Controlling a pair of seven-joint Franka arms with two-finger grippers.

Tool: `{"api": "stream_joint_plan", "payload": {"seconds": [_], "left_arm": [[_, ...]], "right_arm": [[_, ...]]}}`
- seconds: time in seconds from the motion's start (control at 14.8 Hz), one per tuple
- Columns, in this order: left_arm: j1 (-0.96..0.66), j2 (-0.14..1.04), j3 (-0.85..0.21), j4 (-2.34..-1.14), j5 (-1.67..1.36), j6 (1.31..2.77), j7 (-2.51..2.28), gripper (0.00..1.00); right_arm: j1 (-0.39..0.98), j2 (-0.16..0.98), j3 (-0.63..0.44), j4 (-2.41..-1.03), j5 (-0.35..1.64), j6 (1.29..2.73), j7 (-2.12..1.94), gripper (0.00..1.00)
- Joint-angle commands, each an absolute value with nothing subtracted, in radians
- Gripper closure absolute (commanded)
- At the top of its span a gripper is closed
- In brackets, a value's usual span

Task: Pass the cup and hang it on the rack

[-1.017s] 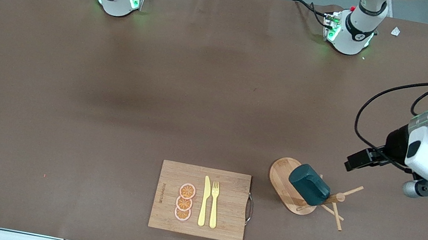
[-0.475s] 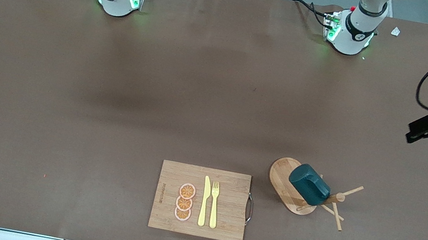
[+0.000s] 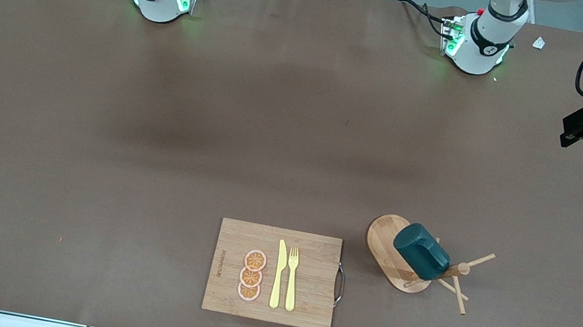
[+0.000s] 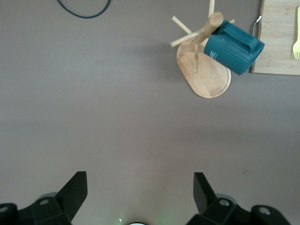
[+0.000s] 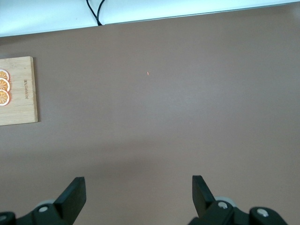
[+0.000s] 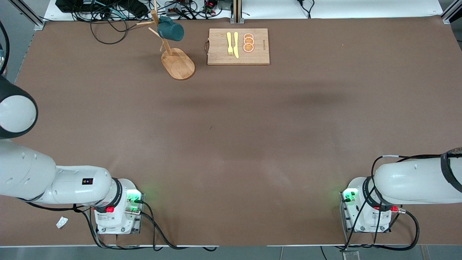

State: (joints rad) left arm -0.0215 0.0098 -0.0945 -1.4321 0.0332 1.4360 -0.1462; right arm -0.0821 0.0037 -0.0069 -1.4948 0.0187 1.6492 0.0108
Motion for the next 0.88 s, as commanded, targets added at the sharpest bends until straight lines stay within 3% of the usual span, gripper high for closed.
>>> {"api": "stream_joint_plan", "payload": {"seconds": [0.0, 0.34, 0.81], "left_arm": [[-0.052, -0.124, -0.035, -1.624, 0.002, 1.531, -0.091, 0.00], [-0.044, -0.150, -0.058, -1.680, -0.002, 1.546, -0.087, 0.00], [-0.044, -0.068, -0.114, -1.583, 0.014, 1.557, -0.094, 0.00]], "right_arm": [[-0.098, 0.008, 0.006, -1.483, 0.034, 1.646, 0.018, 0.00], [-0.098, 0.008, 0.006, -1.483, 0.034, 1.646, 0.018, 0.00], [-0.098, 0.008, 0.006, -1.483, 0.034, 1.646, 0.018, 0.00]]}}
